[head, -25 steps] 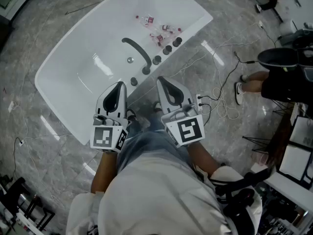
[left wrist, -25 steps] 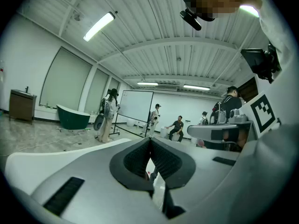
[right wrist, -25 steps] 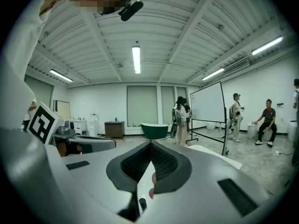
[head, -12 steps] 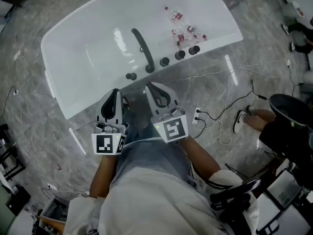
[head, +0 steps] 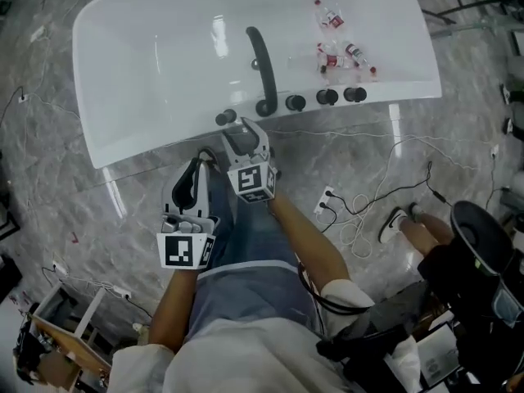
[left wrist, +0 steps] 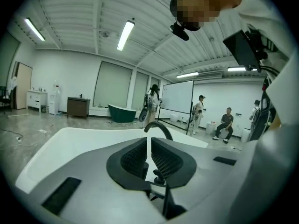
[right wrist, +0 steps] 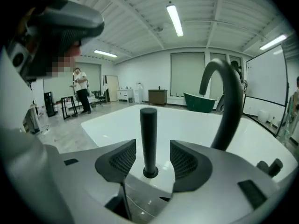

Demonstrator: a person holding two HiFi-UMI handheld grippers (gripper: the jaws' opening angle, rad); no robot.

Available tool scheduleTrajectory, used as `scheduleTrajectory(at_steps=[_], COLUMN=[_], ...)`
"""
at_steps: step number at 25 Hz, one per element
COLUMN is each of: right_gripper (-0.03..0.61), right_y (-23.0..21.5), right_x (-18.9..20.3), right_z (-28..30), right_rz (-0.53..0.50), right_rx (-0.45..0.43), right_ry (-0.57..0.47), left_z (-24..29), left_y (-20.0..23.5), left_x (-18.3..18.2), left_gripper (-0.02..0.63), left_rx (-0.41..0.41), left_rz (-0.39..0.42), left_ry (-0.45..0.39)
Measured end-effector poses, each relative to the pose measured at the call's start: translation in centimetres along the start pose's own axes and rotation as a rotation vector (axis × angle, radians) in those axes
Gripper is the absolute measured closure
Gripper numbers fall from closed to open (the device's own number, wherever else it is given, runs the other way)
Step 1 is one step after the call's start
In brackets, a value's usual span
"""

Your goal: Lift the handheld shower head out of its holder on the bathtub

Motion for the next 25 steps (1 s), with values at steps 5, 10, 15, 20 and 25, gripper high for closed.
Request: scheduleTrajectory(at_steps=[5,10,15,20,25], right_gripper=[0.356,0.422,0.437,0.437,0.437], right_y=[2.0,3.4,4.5,4.9,4.2], right_x=[4.7,6.0,5.9,2.3,-6.3], right_z=[6.3,9.3,9.2,5.8,-0.6], right_rz=[-0.052,-0.139,-0.144,-0.079,-0.026], right_rx=[0.032,0.049,0.032,0.052,0.054], right_ry=[0.054,0.081,0.088,0.024,-0.075], left_z=[-1.0,-1.3,-0.9,-1.8,-2.3], left_y=[2.4,4.1,5.5,6.5,6.8], left_x=[4.7,5.5,5.2,3.5,-2.2], left_gripper=[0.594,0.595,0.595,0.595,0.595], left_rx=[-0.102,-0.116,-0.104,-0.077,-0.043], left_rz=[0.011,0.016,0.016,0.024,-0.005], left_ry=[0.016,-0.005,-0.017,-0.038,-0.082])
Point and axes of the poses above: the fingertips, and each gripper's own axes: z forward along the fingers, y to its left, x out of its underside, the point moved 6 cm from there along -z, backward along the fingers
